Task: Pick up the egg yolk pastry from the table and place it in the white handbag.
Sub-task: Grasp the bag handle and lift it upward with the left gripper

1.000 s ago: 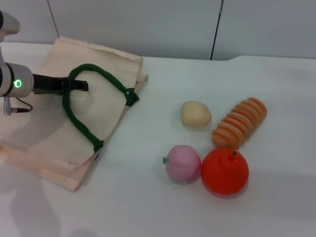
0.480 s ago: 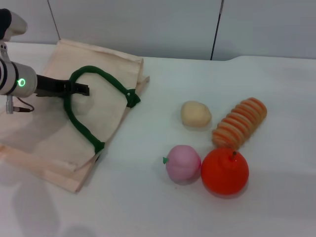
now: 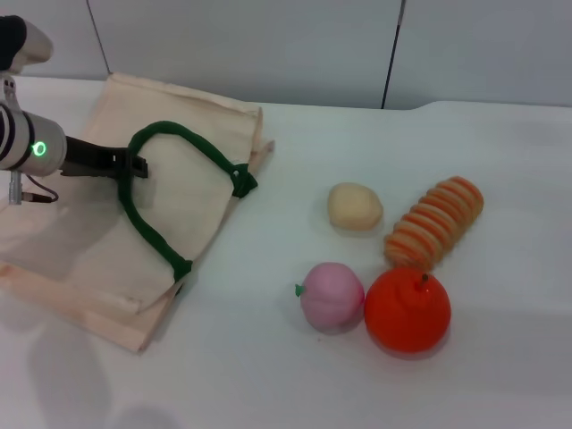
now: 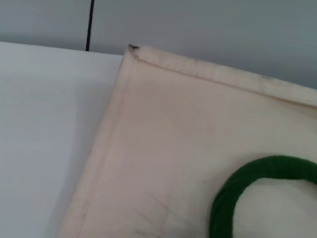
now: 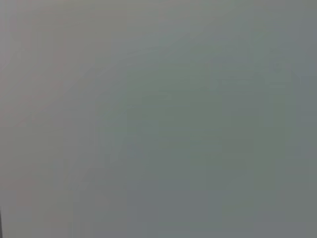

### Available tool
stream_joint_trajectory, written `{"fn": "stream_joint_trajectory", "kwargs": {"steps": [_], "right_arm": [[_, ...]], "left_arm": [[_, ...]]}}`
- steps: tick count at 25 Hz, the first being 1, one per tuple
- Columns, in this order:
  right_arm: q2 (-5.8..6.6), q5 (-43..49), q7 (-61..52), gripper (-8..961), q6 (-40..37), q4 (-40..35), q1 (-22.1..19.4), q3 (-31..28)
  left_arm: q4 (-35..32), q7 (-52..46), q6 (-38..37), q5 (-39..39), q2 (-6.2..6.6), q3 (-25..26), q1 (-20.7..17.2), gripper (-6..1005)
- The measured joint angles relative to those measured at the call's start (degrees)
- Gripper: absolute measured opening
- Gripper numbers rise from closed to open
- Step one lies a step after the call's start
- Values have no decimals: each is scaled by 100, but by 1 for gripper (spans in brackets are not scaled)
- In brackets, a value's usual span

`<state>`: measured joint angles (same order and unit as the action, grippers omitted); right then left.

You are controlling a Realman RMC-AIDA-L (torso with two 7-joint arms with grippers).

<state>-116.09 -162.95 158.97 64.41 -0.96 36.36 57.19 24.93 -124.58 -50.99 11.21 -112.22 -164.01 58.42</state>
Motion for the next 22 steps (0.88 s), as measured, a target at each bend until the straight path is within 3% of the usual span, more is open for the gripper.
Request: {"fn": "stream_joint_trajectory", "kwargs": {"steps": [4,22], "right_arm": [[-1,0,-112,831,61,0,3,29],[-10,0,-156,822,203,0,11,38]], "left_arm": [[-194,-177,57,194,79,-7,33,457],[-554,-520,155,740,235,-8,121,234]]}}
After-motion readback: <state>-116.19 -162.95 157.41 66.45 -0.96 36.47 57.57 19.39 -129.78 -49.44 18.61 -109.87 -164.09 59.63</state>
